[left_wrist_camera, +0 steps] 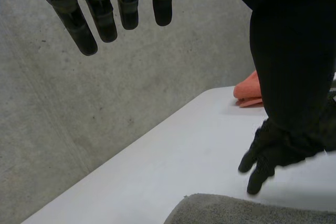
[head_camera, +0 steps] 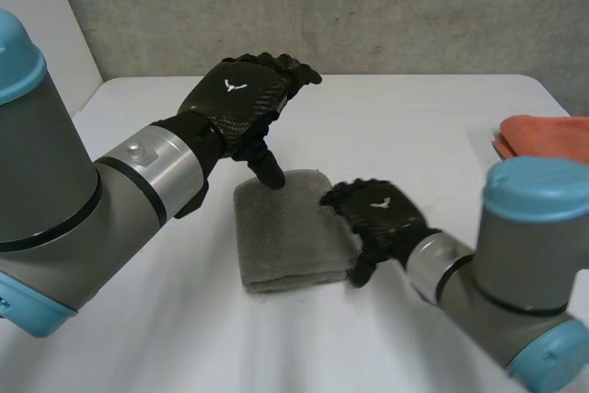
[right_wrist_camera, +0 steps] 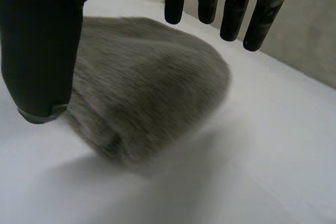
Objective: Fold the laundry.
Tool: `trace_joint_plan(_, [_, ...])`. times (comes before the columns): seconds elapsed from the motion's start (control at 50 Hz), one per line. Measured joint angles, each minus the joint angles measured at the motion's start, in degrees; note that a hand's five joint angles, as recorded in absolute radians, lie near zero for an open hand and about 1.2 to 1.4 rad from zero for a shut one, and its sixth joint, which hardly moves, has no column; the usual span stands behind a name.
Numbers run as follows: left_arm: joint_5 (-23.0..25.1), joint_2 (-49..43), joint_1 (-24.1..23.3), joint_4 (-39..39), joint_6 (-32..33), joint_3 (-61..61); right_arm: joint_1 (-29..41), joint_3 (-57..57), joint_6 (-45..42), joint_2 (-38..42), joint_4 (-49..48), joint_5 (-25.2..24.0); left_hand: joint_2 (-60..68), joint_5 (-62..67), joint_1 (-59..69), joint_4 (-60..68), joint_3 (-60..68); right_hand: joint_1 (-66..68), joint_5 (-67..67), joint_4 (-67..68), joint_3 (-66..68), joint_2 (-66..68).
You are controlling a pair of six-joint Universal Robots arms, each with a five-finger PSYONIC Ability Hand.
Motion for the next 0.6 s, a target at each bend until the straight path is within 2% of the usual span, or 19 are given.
trace_joint_plan(0.12, [0.0,-0.1,0.0,0.0,-0.3,0.0,6.1,-2.2,-1.1,3.7,-3.5,2.5,0.0,0.0,0.0,0.0,0.0,0.0,0.0,0.0,0.0,0.0])
trace_joint_plan(0.24, [0.1,-0.2,0.0,-0.1,-0.8,0.1,9.3,-5.6,-2.8,8.5,-4.6,5.7,0.0,0.0,0.0,0.0,0.0,0.0,0.0,0.0,0.0,0.0])
trace_joint_plan(0.42, [0.1,-0.7,0.1,-0.1,-1.1,0.5,10.9,-9.6,-6.7,13.6,-4.9,8.6,0.0,0.0,0.0,0.0,0.0,0.0,0.0,0.0,0.0,0.0])
trace_joint_plan(0.6, [0.0,-0.7,0.1,-0.1,-1.1,0.7,10.8,-11.1,-7.7,15.4,-7.3,9.4,0.0,0.0,0.0,0.0,0.0,0.8,2.5,1.6,2.9,2.9])
